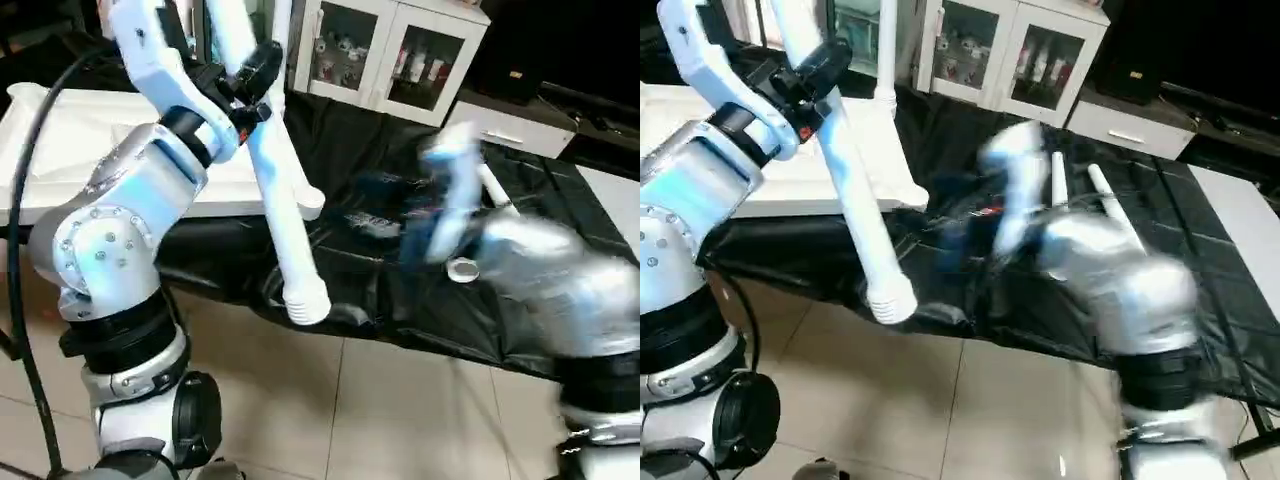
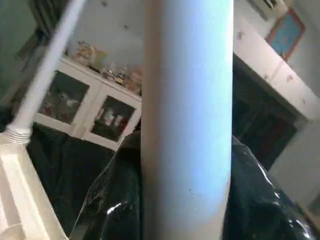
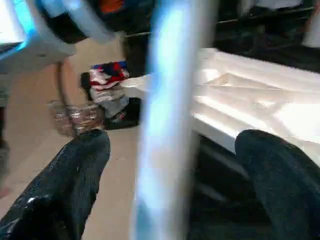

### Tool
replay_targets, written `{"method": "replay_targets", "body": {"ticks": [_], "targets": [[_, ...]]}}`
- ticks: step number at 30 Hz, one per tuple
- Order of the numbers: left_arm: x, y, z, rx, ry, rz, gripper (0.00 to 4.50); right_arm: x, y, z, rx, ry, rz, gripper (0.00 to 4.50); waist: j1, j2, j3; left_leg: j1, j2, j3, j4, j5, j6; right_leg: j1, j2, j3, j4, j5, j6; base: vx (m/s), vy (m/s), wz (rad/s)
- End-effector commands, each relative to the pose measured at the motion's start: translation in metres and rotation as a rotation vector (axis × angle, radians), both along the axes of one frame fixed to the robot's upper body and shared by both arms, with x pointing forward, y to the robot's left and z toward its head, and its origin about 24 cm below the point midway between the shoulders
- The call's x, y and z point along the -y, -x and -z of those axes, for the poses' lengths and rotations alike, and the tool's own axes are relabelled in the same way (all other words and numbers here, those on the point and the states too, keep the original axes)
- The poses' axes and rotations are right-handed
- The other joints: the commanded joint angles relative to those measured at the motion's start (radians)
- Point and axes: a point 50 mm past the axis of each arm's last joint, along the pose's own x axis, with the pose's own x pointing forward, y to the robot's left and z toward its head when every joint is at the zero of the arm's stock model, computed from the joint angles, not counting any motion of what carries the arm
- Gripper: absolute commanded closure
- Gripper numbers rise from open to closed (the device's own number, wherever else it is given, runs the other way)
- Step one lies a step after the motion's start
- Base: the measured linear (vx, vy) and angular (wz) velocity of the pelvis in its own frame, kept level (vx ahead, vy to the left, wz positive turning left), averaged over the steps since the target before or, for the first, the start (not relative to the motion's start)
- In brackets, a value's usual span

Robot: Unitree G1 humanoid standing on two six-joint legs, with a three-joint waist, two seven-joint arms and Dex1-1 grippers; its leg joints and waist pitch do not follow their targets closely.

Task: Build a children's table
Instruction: Pick table leg

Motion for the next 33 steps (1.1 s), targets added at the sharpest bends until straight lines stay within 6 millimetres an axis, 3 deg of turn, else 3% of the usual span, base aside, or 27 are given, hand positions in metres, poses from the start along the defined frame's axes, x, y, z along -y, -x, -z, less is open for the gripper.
{"method": "replay_targets", "body": {"ticks": [1,3,12,13,17,24,33], "targets": [[0.014,0.002,-0.007,0.024,-0.038,0.053,2.86,0.001,0.002,-0.001,0.002,0.012,0.003,0.06,-0.003,0.022,-0.056,0.034,0.066,-0.024,-0.091,-0.283,-0.103,0.021,-0.104,0.063,-0.093,-0.226,-0.091,0.000,0.000,0.00],[0.021,0.004,-0.008,0.028,-0.042,0.090,2.86,-0.009,0.007,0.008,-0.019,0.046,-0.045,0.06,0.001,0.027,-0.058,0.033,0.066,-0.025,-0.094,-0.292,-0.113,0.023,-0.102,0.063,-0.091,-0.210,-0.083,0.000,0.000,0.00],[0.024,0.005,-0.014,0.054,-0.039,0.101,2.86,-0.012,-0.001,0.040,-0.060,0.250,0.061,0.06,0.003,0.018,-0.055,0.031,0.063,-0.025,-0.094,-0.309,-0.129,0.022,-0.106,0.065,-0.096,-0.253,-0.062,0.000,0.000,0.00],[0.024,0.005,-0.015,0.058,-0.037,0.100,2.86,-0.012,-0.002,0.041,-0.064,0.251,0.070,0.34,0.004,0.020,-0.056,0.031,0.064,-0.025,-0.095,-0.313,-0.132,0.022,-0.106,0.065,-0.096,-0.254,-0.059,0.000,0.000,0.00],[0.022,0.006,-0.017,0.065,-0.034,0.097,2.86,-0.012,-0.002,0.041,-0.088,0.203,0.080,0.48,0.004,0.018,-0.057,0.030,0.063,-0.024,-0.094,-0.306,-0.125,0.021,-0.107,0.066,-0.095,-0.244,-0.056,0.000,0.000,0.00],[0.018,0.005,-0.015,0.065,-0.051,0.084,2.86,-0.009,-0.004,0.035,-0.082,0.143,0.075,1.16,0.006,0.022,-0.062,0.029,0.065,-0.023,-0.094,-0.276,-0.129,0.026,-0.104,0.066,-0.087,-0.176,-0.067,0.000,0.000,0.00],[0.016,0.005,-0.014,0.069,-0.053,0.083,2.86,-0.010,0.000,0.035,-0.096,0.109,0.041,1.93,0.006,0.025,-0.060,0.030,0.065,-0.025,-0.095,-0.316,-0.133,0.024,-0.107,0.066,-0.094,-0.229,-0.066,0.000,0.000,0.00]]}}
